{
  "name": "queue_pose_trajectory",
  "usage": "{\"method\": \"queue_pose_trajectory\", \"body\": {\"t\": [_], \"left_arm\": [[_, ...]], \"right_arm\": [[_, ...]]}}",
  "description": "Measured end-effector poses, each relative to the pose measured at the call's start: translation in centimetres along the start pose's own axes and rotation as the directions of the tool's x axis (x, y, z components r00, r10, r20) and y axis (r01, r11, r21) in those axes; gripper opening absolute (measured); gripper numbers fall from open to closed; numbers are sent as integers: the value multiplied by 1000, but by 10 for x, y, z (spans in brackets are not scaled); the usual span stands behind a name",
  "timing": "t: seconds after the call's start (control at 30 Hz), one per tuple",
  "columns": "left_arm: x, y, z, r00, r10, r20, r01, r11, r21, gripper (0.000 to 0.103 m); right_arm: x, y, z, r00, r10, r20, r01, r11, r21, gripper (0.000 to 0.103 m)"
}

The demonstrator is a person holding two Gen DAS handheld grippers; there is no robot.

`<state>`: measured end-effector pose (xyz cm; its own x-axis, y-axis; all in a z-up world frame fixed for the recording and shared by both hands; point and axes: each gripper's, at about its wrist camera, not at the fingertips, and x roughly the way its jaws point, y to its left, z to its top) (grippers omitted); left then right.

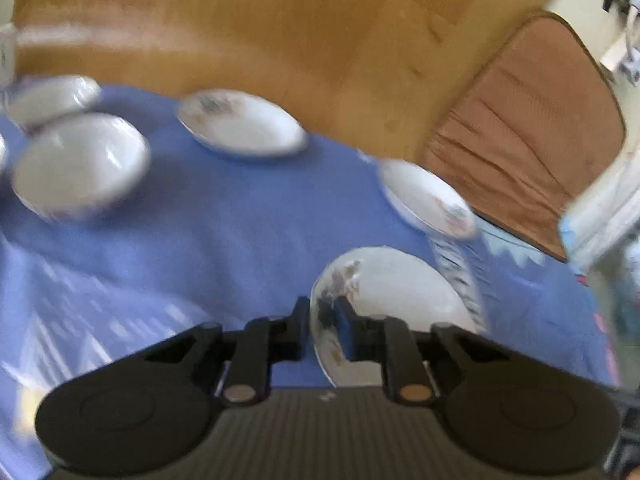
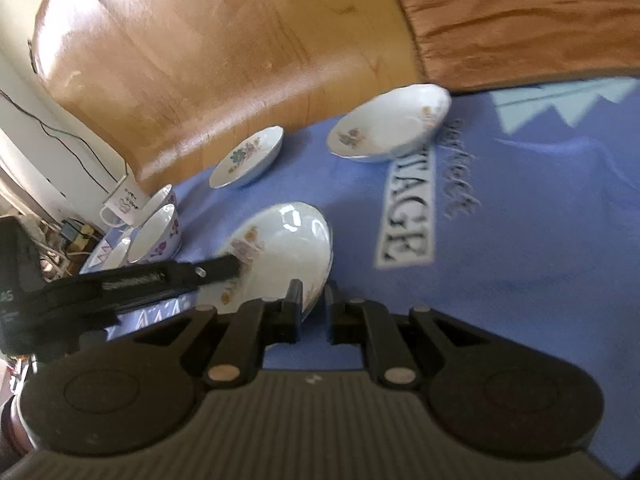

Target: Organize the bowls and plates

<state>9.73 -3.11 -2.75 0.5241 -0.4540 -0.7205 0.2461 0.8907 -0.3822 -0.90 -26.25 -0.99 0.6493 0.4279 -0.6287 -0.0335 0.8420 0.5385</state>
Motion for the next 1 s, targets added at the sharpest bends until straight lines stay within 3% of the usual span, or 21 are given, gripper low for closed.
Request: {"method": "queue_pose_trajectory", "body": {"t": [0.1, 0.23, 0.43, 0.57, 0.6, 0.67, 0.73, 0.8, 0.9, 1.0], "left_arm": [[-3, -39, -12, 999, -46, -6, 46, 997, 62, 14], [3, -94, -28, 990, -131, -49, 136, 984, 117, 14], [32, -171, -81, 964, -196, -181, 236, 942, 238, 18], [25, -194, -104, 979, -174, -106, 202, 899, 389, 27], [24, -195, -105, 978, -177, -108, 206, 895, 396, 31], [1, -181, -103, 973, -213, -90, 232, 894, 384, 33], [-21, -161, -96, 972, -235, -18, 225, 900, 373, 42], [-43, -131, -89, 973, -221, 67, 183, 916, 356, 45], [-59, -85, -75, 978, -133, 160, 78, 948, 310, 46], [-64, -36, -66, 976, -47, 215, -9, 968, 250, 46]], "right_arm": [[-36, -14, -11, 996, -62, 68, 64, 997, -36, 13], [-92, -56, -27, 985, -111, 133, 107, 994, 37, 13], [-165, -109, -57, 944, -257, 205, 234, 964, 127, 13], [-159, -117, -66, 934, -304, 189, 280, 949, 142, 22], [-159, -114, -67, 929, -310, 200, 288, 948, 134, 26], [-159, -104, -64, 916, -331, 229, 314, 943, 105, 50], [-175, -95, -59, 881, -347, 322, 336, 937, 92, 52], [-184, -87, -51, 869, -328, 369, 325, 943, 73, 51], [-179, -71, -38, 880, -274, 388, 286, 958, 28, 51], [-159, -49, -24, 921, -196, 336, 212, 977, -12, 51]]}}
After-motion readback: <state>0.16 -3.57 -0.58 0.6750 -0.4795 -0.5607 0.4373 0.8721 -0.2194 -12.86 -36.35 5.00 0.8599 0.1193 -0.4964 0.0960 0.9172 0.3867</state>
